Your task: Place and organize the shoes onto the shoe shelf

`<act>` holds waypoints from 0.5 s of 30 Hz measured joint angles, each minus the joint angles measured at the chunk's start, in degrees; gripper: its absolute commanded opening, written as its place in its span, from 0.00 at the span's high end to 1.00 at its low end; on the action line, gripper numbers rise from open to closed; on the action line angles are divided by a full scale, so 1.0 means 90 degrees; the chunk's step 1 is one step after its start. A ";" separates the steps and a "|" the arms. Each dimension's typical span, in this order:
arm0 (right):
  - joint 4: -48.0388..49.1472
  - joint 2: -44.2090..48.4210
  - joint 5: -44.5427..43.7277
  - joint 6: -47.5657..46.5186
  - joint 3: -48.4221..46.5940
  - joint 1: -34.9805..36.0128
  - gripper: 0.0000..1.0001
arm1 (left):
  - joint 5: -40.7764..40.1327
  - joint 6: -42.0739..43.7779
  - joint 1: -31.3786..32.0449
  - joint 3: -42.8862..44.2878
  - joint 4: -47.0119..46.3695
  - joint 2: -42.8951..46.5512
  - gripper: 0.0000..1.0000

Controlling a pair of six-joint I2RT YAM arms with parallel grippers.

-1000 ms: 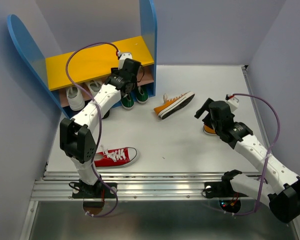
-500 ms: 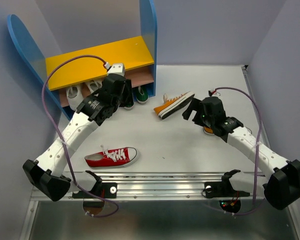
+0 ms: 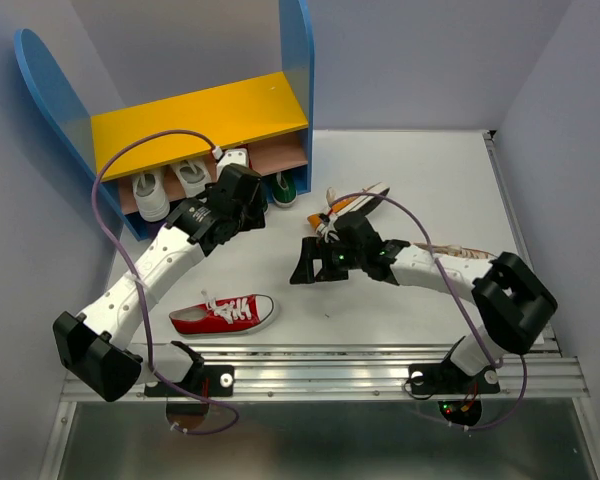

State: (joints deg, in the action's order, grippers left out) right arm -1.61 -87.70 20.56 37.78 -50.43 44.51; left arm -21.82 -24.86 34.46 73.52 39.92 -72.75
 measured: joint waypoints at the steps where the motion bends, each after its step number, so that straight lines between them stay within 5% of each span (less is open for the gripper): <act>1: 0.0085 -0.0206 0.0236 0.0036 -0.0036 0.0032 0.00 | -0.0066 -0.0032 0.0000 0.0044 -0.0007 0.0000 0.32; 15: 0.1088 -0.2069 0.2008 0.0342 -0.0508 0.0724 0.10 | -0.0357 -0.0199 0.0000 0.0126 -0.0182 0.0209 0.32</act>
State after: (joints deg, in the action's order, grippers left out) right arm 8.19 -106.32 38.63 40.86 -55.00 51.03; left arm -25.04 -26.65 34.46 74.65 38.28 -70.87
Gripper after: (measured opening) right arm 0.942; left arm 0.680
